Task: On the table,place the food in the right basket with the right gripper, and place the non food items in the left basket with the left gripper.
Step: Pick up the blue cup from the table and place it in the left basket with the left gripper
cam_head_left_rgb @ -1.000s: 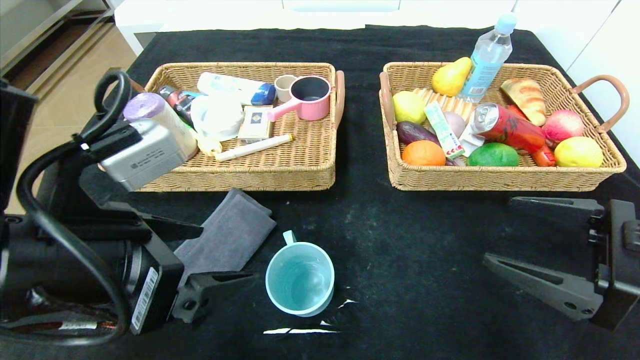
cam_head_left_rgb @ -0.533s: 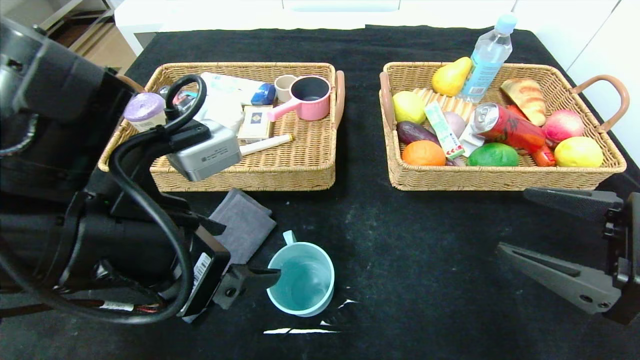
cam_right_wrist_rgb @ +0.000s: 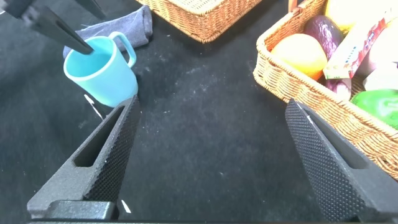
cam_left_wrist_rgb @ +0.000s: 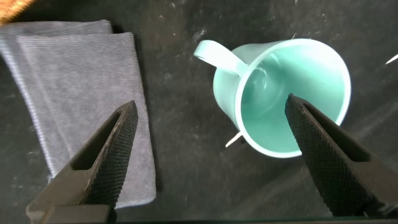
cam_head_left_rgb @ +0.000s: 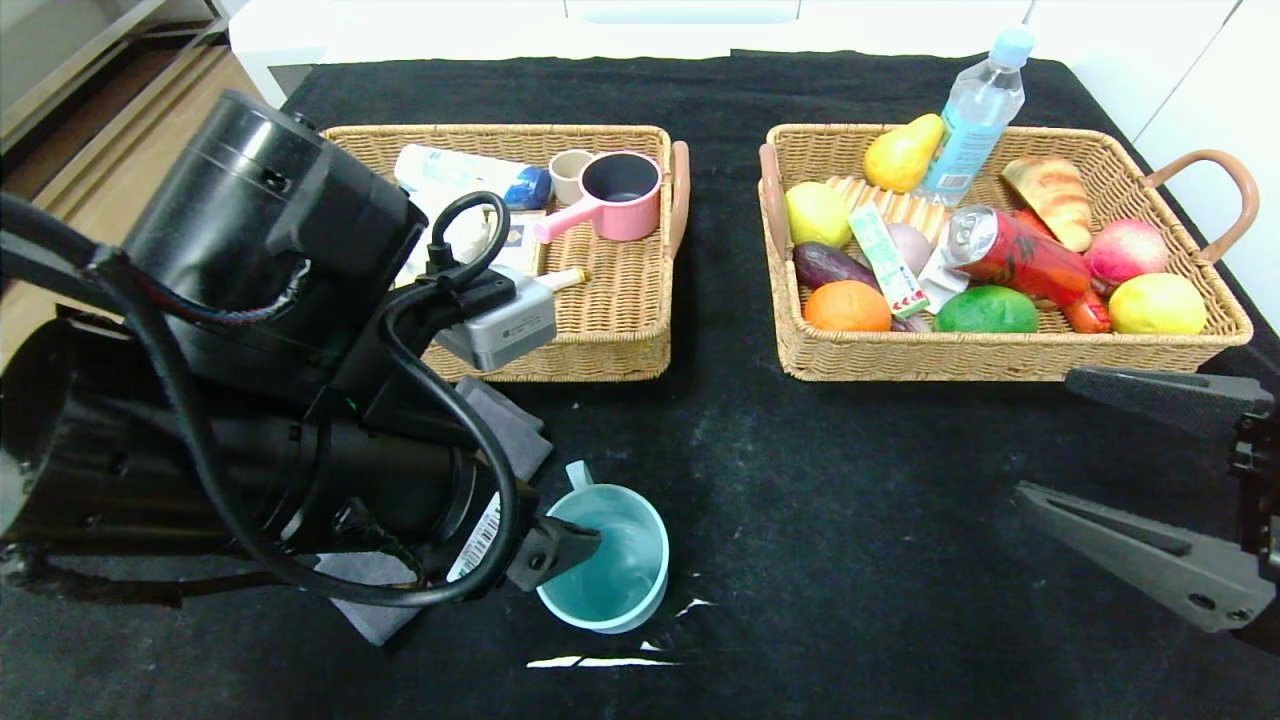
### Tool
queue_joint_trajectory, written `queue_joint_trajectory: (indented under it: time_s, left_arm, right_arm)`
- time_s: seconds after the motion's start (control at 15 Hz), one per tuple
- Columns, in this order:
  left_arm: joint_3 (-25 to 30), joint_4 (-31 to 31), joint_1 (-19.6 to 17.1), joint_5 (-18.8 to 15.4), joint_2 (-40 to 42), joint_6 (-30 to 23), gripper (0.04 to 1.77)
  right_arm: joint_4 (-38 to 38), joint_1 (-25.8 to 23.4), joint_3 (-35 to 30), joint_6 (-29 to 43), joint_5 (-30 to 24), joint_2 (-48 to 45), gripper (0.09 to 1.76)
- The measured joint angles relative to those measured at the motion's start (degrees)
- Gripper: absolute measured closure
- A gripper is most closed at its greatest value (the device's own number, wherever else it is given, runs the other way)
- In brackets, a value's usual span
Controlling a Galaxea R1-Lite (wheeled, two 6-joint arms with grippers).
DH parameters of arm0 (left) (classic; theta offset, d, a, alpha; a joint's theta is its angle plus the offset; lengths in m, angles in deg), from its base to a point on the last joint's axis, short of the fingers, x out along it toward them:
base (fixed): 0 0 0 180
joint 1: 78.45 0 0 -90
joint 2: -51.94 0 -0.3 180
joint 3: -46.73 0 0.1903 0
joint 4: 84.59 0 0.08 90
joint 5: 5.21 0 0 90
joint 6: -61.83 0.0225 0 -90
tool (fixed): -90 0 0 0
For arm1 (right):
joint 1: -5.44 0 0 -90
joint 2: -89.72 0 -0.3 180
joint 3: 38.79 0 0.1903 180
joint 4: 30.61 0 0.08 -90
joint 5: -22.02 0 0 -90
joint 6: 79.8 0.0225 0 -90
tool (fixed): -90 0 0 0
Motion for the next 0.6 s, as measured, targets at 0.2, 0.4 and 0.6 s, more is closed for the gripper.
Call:
queue_joint_trajectory:
  time_s: [0.2,0.4,0.6]
  left_arm:
    - [-0.09,-1.43,0.05,0.35,-1.77,-0.27,0.09]
    - [0.33,-1.67,1.21,2.57,-3.38,-1.5,0.09]
    - [0.44,-1.73,1.57,3.39,-4.8,-1.84,0.09]
  right_arm:
    - [0.02,-0.05,-0.12,-0.02,0.02,-0.16,0.15]
    - [0.02,-0.41,-0.22,-0.02,-0.02,-0.07,0.15]
    - [0.02,-1.05,-0.17,0.0,-0.05,0.2,0.15]
